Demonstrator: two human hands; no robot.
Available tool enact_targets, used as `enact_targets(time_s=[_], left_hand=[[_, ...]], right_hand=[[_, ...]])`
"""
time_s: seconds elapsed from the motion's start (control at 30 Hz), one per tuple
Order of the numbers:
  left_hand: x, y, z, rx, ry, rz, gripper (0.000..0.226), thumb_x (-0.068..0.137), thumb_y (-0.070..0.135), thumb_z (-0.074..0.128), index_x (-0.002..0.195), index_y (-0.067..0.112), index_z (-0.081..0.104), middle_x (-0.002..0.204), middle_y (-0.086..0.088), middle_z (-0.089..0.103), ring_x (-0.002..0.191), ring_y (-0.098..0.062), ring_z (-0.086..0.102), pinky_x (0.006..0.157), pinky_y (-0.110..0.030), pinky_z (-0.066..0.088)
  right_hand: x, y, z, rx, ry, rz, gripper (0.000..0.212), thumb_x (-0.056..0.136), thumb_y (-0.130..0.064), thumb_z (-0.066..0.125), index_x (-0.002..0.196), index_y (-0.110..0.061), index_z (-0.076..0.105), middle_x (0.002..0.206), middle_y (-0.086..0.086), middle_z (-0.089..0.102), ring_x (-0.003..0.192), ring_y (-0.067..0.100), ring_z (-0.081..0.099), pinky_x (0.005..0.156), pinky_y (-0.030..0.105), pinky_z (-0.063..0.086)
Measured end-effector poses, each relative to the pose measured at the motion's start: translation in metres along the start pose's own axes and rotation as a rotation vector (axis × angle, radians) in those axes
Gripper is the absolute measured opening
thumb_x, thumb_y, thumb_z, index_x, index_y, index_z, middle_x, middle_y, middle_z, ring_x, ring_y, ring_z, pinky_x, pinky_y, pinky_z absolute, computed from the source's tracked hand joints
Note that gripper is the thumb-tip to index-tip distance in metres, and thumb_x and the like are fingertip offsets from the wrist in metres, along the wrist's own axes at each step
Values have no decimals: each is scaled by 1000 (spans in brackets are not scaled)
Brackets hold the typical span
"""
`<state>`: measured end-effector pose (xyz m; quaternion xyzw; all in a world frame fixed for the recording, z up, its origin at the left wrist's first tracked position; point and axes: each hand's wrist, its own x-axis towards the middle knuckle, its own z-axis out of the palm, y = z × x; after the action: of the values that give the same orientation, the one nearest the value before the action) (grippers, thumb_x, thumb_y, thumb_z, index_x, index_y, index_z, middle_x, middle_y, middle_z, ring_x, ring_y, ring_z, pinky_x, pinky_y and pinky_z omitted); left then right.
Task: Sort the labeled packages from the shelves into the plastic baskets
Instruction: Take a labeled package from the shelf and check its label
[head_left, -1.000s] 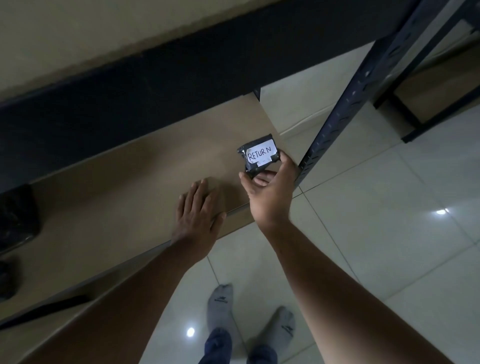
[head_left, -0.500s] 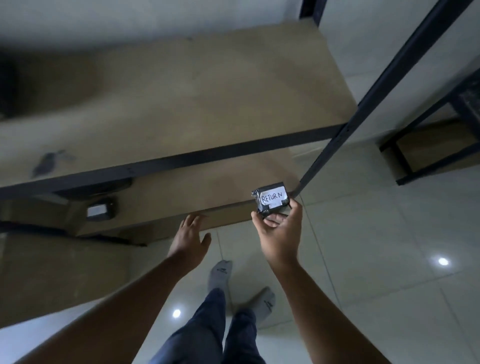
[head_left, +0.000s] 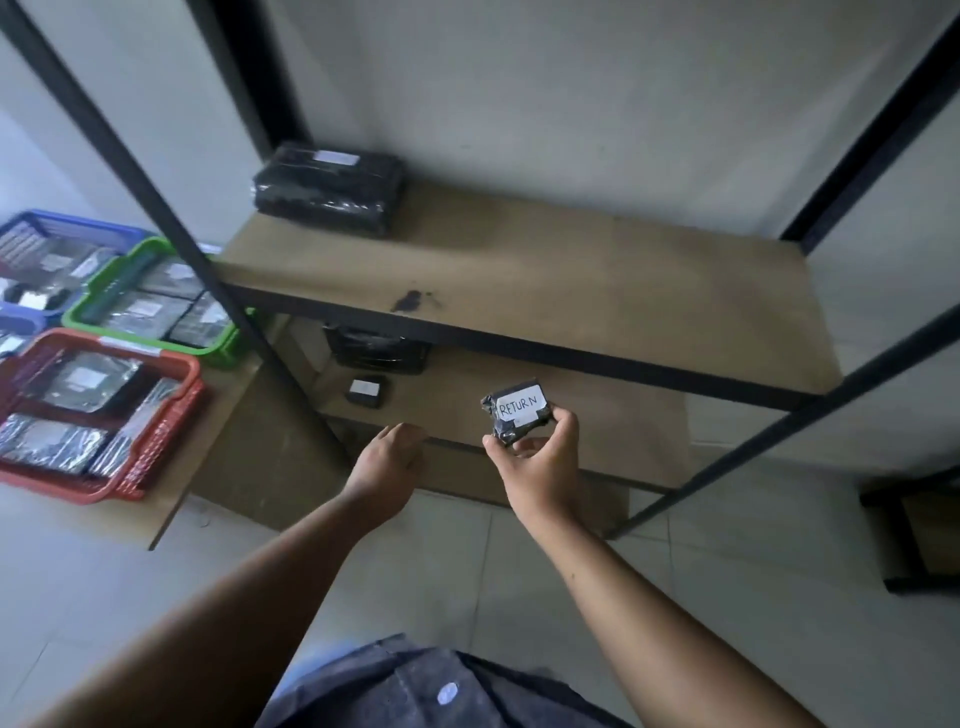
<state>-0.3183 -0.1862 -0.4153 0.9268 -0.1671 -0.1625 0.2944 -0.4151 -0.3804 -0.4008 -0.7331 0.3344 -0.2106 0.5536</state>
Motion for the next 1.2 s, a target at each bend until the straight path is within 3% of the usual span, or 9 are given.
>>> enact_targets(time_s=[0.17, 0.3, 0.47, 0.67, 0.8, 0.87, 1.03, 1.13, 1.2], left_hand=[[-8, -51, -56, -74, 61, -27, 32, 96, 14, 68, 127, 19, 73, 123, 1, 68, 113, -20, 66, 99, -31, 52], [-21, -120, -110, -105, 99, -71, 25, 95, 20, 72, 119, 24, 76, 114, 8, 67, 107, -18, 68, 91, -22, 45], [-40, -207, -188, -159, 129, -132, 10, 99, 23, 69, 103, 31, 74, 105, 10, 69, 93, -10, 67, 80, -25, 51], [-65, -319, -271, -296, 257, -237, 5, 100, 28, 72, 103, 30, 75, 100, 13, 75, 83, -3, 72, 74, -23, 55], [-80, -376, -317, -380, 322, -293, 6, 99, 25, 74, 99, 30, 76, 98, 10, 77, 83, -8, 75, 76, -25, 57], [-82, -400, -336, -408, 347, -310, 8, 99, 24, 74, 98, 31, 76, 97, 9, 77, 86, -11, 74, 78, -30, 57], [-69, -446, -381, -454, 393, -343, 9, 102, 20, 71, 104, 26, 77, 99, 7, 74, 90, -13, 73, 71, -18, 52], [-48, -472, -409, -454, 418, -359, 10, 102, 19, 70, 102, 26, 77, 99, 6, 75, 90, -20, 74, 76, -28, 60], [-29, -490, -432, -444, 406, -364, 10, 102, 22, 70, 103, 29, 77, 97, 3, 75, 88, -21, 74, 79, -39, 62]], right_hand=[[-26, -32, 65, -56, -111, -73, 71, 69, -28, 94, 122, -29, 47, 110, -3, 68, 74, 5, 68, 64, 13, 51], [-56, -57, 141, -57, -154, -94, 69, 68, -27, 95, 118, -28, 48, 114, 0, 65, 75, 4, 67, 65, 13, 50], [-105, -83, 244, -25, -193, -81, 71, 69, -28, 97, 121, -26, 48, 116, -2, 62, 74, 1, 66, 67, 10, 48], [-155, -115, 378, 0, -255, -103, 72, 68, -28, 97, 122, -22, 49, 115, 1, 67, 74, 2, 69, 69, 13, 52], [-180, -141, 450, 14, -257, -158, 77, 64, -36, 98, 123, -18, 51, 114, -2, 63, 90, 11, 67, 81, 13, 51], [-189, -153, 481, -6, -272, -189, 79, 61, -40, 97, 122, -19, 52, 112, -3, 63, 90, 8, 65, 80, 16, 51], [-199, -182, 553, 25, -363, -229, 74, 65, -30, 97, 123, -19, 51, 113, -15, 57, 98, -7, 60, 87, 17, 52], [-199, -197, 603, 22, -364, -242, 71, 63, -37, 95, 116, -24, 50, 110, -13, 57, 98, 9, 61, 91, 35, 55], [-196, -204, 640, -9, -369, -254, 71, 62, -41, 94, 115, -25, 49, 111, -10, 57, 98, 15, 60, 88, 37, 54]])
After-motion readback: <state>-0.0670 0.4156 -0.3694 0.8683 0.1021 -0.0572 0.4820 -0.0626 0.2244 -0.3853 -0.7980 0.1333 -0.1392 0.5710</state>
